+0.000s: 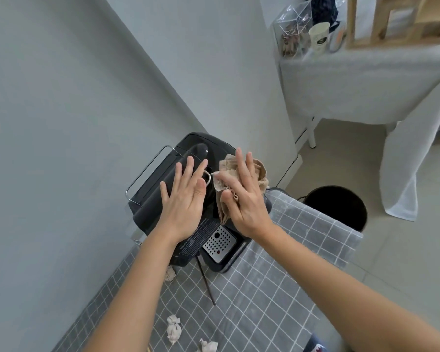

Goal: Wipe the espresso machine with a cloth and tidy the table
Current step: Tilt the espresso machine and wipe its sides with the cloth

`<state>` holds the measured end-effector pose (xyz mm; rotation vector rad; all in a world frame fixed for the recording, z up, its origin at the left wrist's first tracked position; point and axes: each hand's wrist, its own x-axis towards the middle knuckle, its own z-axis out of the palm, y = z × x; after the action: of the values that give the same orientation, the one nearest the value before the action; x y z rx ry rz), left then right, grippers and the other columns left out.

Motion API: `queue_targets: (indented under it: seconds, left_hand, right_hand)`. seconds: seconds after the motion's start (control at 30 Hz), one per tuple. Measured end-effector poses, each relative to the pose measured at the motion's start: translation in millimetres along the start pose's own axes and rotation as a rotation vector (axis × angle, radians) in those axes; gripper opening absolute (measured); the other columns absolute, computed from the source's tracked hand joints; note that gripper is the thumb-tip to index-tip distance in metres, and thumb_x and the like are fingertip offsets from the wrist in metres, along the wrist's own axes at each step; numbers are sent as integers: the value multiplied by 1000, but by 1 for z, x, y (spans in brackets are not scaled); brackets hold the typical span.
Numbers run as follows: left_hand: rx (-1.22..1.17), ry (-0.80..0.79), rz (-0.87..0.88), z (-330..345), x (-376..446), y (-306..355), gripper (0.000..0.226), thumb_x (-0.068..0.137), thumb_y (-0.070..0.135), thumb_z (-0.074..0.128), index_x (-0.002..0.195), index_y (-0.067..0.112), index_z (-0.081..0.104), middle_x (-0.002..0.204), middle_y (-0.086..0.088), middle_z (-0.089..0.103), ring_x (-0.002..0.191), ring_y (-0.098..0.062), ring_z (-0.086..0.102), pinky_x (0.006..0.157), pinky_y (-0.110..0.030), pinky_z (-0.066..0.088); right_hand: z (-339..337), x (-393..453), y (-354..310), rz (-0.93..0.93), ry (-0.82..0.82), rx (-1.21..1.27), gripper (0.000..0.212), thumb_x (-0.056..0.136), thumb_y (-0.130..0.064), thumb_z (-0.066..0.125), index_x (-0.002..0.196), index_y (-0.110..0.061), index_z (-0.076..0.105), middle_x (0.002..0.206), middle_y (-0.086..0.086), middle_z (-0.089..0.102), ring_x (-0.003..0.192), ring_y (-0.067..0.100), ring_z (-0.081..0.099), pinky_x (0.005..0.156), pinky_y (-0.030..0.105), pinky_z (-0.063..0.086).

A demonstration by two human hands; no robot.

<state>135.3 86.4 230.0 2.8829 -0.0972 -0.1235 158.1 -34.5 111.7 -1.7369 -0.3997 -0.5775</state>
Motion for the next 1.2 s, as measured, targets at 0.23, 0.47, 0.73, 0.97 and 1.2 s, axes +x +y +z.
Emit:
queue_targets:
  seconds: [0.23, 0.47, 0.73, 0.97, 1.2]
  left_hand:
    - [4, 5, -10, 2, 1, 0, 53, 94, 55, 1, 147, 49, 8, 158, 19, -8, 143, -2, -19, 114, -51, -15]
    - [2, 17, -6, 2, 4, 0, 53, 94, 56, 1, 146, 50, 8, 158, 20, -8, 143, -1, -18, 114, -48, -15]
    - [4, 30, -8, 5, 5, -1, 54, 93, 58, 0, 146, 50, 9, 158, 19, -6, 144, -2, -16, 113, -48, -15]
    - [46, 34, -10, 6, 7, -4, 56, 94, 57, 0, 148, 46, 10, 160, 14, -4, 145, -7, -14, 114, -53, -12]
    - [32, 52, -7, 6, 7, -4, 54, 96, 55, 4, 149, 42, 14, 160, 13, 1, 146, -9, -10, 114, -55, -11]
  right_hand:
    - [2, 15, 13, 493, 119, 179, 51, 101, -50, 22, 149, -37, 32, 165, -7, 11, 150, 10, 12, 120, 45, 17]
    - [41, -39, 29, 644, 195, 225, 61, 101, -51, 20, 157, -29, 11, 166, -8, 2, 152, 7, -5, 124, 42, 3]
    - [49, -75, 61, 1059, 174, 314, 57, 103, -51, 15, 157, -33, 5, 166, -5, -1, 152, 13, -5, 124, 42, 0]
    - [11, -105, 47, 1063, -255, 183, 45, 105, -32, 36, 148, -16, 33, 130, 6, 58, 121, 26, 56, 100, 34, 43]
    - [-41, -141, 3, 944, -597, 138, 34, 97, -34, 55, 128, -28, 42, 114, -4, 65, 96, 12, 65, 83, 28, 54]
